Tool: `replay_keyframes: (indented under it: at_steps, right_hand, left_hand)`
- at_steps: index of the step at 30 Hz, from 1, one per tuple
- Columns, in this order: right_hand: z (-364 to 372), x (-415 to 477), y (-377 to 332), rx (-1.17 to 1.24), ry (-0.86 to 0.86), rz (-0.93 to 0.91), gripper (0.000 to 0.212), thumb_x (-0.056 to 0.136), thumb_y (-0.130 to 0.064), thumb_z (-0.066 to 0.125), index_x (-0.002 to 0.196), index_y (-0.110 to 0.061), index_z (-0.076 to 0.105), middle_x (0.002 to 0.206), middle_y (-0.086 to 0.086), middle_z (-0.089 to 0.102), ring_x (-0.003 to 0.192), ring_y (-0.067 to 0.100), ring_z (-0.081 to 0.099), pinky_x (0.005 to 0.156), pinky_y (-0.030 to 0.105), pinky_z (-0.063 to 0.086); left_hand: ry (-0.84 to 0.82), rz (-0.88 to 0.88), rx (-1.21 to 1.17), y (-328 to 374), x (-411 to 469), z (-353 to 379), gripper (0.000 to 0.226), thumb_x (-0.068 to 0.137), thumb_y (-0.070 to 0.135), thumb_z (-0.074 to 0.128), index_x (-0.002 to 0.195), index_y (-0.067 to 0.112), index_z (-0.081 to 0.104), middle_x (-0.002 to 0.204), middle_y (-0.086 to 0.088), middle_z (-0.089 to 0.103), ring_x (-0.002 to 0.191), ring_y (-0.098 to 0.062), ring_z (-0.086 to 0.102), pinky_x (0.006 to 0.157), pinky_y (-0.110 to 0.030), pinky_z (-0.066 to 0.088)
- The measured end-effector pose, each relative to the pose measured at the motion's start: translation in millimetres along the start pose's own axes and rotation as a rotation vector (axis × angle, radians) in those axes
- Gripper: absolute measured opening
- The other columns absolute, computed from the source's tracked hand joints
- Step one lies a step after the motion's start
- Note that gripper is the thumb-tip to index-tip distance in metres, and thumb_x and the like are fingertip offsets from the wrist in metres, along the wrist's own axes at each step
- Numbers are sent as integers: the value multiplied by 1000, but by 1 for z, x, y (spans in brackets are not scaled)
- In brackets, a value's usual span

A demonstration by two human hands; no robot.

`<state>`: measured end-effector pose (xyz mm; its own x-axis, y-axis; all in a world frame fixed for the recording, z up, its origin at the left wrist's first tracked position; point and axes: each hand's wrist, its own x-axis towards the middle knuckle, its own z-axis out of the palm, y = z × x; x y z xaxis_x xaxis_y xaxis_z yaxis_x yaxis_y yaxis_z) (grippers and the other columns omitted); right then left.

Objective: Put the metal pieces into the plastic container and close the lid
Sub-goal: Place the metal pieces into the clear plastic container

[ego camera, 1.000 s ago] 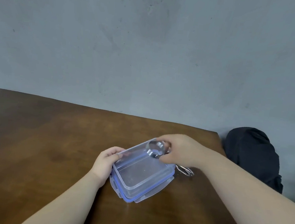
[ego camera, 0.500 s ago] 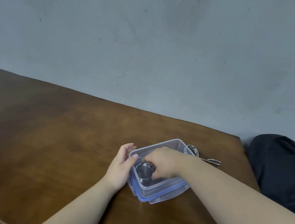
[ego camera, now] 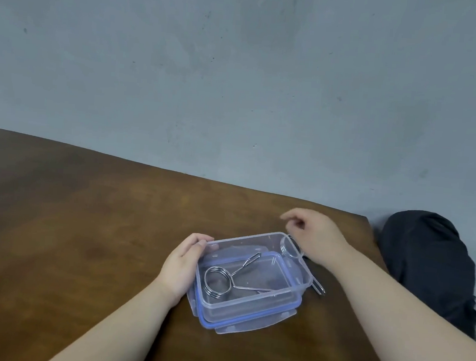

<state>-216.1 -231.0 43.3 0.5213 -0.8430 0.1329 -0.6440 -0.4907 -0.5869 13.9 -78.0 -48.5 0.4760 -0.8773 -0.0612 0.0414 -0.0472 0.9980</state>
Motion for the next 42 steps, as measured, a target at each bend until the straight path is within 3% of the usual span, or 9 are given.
replay_keyframes:
  at_steps: [4, 14, 18, 22, 24, 29, 33, 38, 42]
  right_hand:
    - [-2, 3, 48, -99, -158, 192, 40, 88, -21, 74, 127, -28, 68, 115, -9, 67, 112, 15, 63, 93, 27, 46]
    - [9, -6, 65, -283, -316, 198, 61, 66, -55, 79, 119, -31, 62, 109, -7, 68, 99, 19, 64, 86, 37, 54]
    - [-2, -7, 78, -150, -314, 333, 91, 71, -40, 75, 154, -23, 42, 138, 0, 64, 118, 20, 62, 94, 30, 48]
    - [-31, -4, 50, 70, -147, 212, 53, 82, -18, 67, 129, -41, 64, 94, -5, 72, 83, 13, 65, 73, 27, 47]
    - [-42, -1, 19, 168, -108, 70, 57, 83, -11, 66, 125, -50, 61, 87, -8, 69, 78, 8, 62, 74, 25, 46]
    - [-29, -9, -60, -99, -400, -246, 65, 74, -21, 68, 125, -56, 51, 105, -11, 71, 99, 7, 69, 87, 31, 55]
    - [10, -11, -73, -364, -543, -395, 43, 77, -22, 68, 116, -37, 58, 92, -8, 68, 85, 14, 61, 70, 37, 53]
    - [44, -8, -57, -501, -613, -411, 30, 82, -23, 68, 103, -39, 54, 90, -15, 61, 87, 16, 56, 68, 35, 47]
    - [51, -13, -49, -478, -596, -396, 38, 87, -27, 72, 122, -32, 60, 104, -8, 64, 101, 19, 56, 80, 36, 45]
  left_hand:
    - [34, -13, -24, 0, 0, 1, 29, 89, 43, 53, 93, 22, 71, 106, -4, 80, 108, -25, 71, 99, -48, 52]
    - [-22, 57, -10, -4, -4, 1, 18, 95, 27, 60, 95, 14, 72, 102, -8, 77, 89, -19, 70, 83, -39, 55]
    - [-12, 44, 20, -6, -1, 1, 23, 101, 24, 53, 89, 19, 73, 104, -10, 77, 90, -21, 69, 88, -47, 55]
    - [0, 35, 36, -6, 1, 1, 29, 104, 19, 49, 86, 18, 72, 104, -12, 77, 91, -23, 68, 90, -47, 54]
    - [11, 39, 43, -6, 2, 2, 33, 105, 19, 47, 83, 21, 73, 103, -10, 77, 93, -23, 68, 92, -47, 54]
    - [22, 67, 59, -5, 1, 2, 34, 105, 31, 47, 90, 24, 76, 103, -2, 79, 103, -24, 71, 93, -41, 55]
    - [25, 91, 103, -1, -3, 2, 34, 106, 33, 45, 99, 19, 76, 99, 6, 80, 93, -10, 72, 81, -28, 52]
    - [7, 89, 105, -4, 0, -1, 37, 95, 49, 47, 88, 28, 76, 100, 2, 80, 98, -19, 72, 89, -36, 55]
    - [-2, 88, 108, -4, 2, -2, 36, 91, 50, 47, 86, 30, 76, 100, 4, 80, 100, -20, 72, 92, -39, 55]
